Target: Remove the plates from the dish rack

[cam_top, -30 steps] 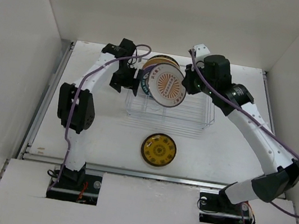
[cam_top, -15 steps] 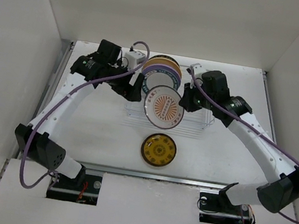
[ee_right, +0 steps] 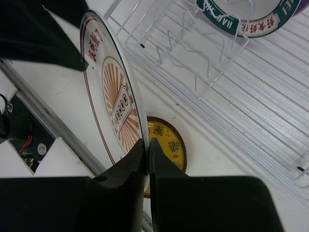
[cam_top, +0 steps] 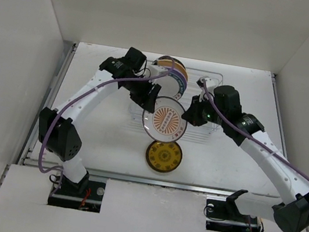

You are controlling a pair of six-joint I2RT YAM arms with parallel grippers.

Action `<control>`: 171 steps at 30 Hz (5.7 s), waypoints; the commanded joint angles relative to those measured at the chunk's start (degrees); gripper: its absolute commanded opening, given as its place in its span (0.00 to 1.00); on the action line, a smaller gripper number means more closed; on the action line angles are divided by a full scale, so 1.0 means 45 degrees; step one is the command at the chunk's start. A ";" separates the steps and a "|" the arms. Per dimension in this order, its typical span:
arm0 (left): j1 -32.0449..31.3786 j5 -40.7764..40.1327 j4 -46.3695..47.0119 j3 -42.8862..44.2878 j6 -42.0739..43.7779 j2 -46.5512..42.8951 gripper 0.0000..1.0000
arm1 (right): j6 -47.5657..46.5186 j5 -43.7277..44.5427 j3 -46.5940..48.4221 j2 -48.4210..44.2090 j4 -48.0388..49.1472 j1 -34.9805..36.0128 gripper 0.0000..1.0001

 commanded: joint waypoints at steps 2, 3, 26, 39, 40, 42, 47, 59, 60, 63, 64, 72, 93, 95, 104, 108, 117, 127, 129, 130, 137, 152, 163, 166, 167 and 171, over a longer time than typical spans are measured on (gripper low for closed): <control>-0.0199 0.1055 -0.0597 0.0649 0.0113 0.0045 0.11 | 0.0480 -0.0578 -0.0118 -0.0632 0.1457 0.0032 0.00; -0.0199 0.1055 -0.0597 0.0649 -0.0041 -0.0071 0.03 | 0.0480 -0.0578 -0.0118 -0.0632 0.1457 0.0032 0.00; 0.0680 0.5391 -0.2101 0.0552 0.1285 -0.0796 0.26 | 0.0597 -0.1808 0.0350 0.0345 0.2765 0.0032 0.00; 0.0680 0.4656 -0.2240 0.0865 0.0857 -0.0208 0.00 | 0.0850 -0.1400 0.0644 0.1067 0.2592 0.0032 0.00; 0.0815 0.4340 -0.2083 0.0864 0.0682 -0.0209 0.00 | 0.0851 -0.1108 0.0818 0.1261 0.2590 0.0032 0.01; 0.0952 0.3715 -0.1712 0.0475 0.0233 -0.0501 0.00 | 0.0968 -0.0833 0.0995 0.1458 0.2434 0.0032 0.04; 0.1323 0.3671 -0.1436 0.0317 -0.0414 -0.0365 0.00 | 0.1086 -0.0540 0.1755 0.2199 0.2082 0.0032 0.16; 0.1950 0.3692 -0.1026 -0.0033 -0.1058 -0.0111 0.00 | 0.1436 0.0438 0.1503 0.2220 0.1887 0.0032 0.51; 0.1950 0.3692 -0.1026 -0.0034 -0.1058 -0.0111 0.00 | 0.1437 0.0438 0.1503 0.2220 0.1887 0.0032 0.57; 0.1950 0.3692 -0.0909 -0.0150 -0.1058 -0.0229 0.00 | 0.1437 0.0555 0.1503 0.2220 0.1887 0.0032 0.74; 0.1950 0.3692 -0.0909 -0.0152 -0.1058 -0.0229 0.00 | 0.1437 0.0555 0.1503 0.2220 0.1887 0.0032 0.76; 0.2300 0.3557 -0.0909 -0.0385 -0.1058 0.0024 0.00 | 0.1670 0.1120 0.1620 0.2220 0.1770 0.0032 0.99; 0.7472 0.4354 -0.1183 -0.0931 -0.1430 -0.1127 0.00 | 0.0872 0.3874 0.4859 0.3816 0.1653 0.0032 0.94; 0.8782 0.4552 -0.1511 -0.1050 -0.1430 -0.1127 0.00 | 0.0093 0.4613 0.5348 0.4385 0.1516 0.0032 0.79; 1.1403 0.3325 -0.2433 -0.2062 0.0074 0.0296 0.00 | -0.3423 0.4989 0.9235 0.8288 0.0678 0.0032 0.65; 1.1403 0.2483 -0.1964 -0.2748 0.0366 0.1212 0.00 | -0.4770 0.4736 1.0212 0.9308 0.0403 0.0032 0.65; 1.1520 0.1915 -0.1612 -0.2809 0.1050 0.3539 0.00 | -0.5223 0.4442 1.0684 0.9798 0.0149 0.0148 0.63; 1.1520 0.0528 -0.1456 -0.2437 -0.0178 0.4517 0.09 | -0.5223 0.4053 1.0506 1.0128 0.0032 0.0150 0.63; 1.1520 0.0411 -0.1456 -0.2321 -0.0315 0.4654 0.19 | -0.5223 0.3895 1.0507 1.0284 0.0032 0.0150 0.65; 1.1520 0.0276 -0.1456 -0.2320 -0.0316 0.4770 0.21 | -0.5223 0.3895 1.0643 1.0286 0.0032 0.0150 0.65; 1.1520 0.0157 -0.1611 -0.2320 -0.0453 0.4771 0.43 | -0.5535 0.3895 1.1699 1.1009 -0.0340 0.0150 0.59; 1.0252 -0.1777 -0.1397 -0.2047 -0.0590 0.2527 0.59 | -0.4910 0.4655 0.9843 0.9487 0.0637 0.0267 0.74; 0.7926 -0.2695 -0.1923 -0.0602 -0.0023 0.1978 0.59 | -0.5321 0.4344 0.8886 0.8762 0.0735 0.0618 0.60; 0.6835 -0.2695 -0.2236 0.0061 0.0094 0.2231 0.59 | -0.5321 0.4459 0.8749 0.8880 0.0735 0.0734 0.59; 0.6581 -0.2695 -0.2237 0.0663 0.0094 0.2484 0.59 | -0.5321 0.4655 0.8614 0.8996 0.1025 0.0736 0.59; 0.5196 -0.2812 -0.2705 0.2559 -0.0043 0.3497 0.59 | -0.5788 0.5729 0.9216 0.9698 0.1029 0.0736 0.60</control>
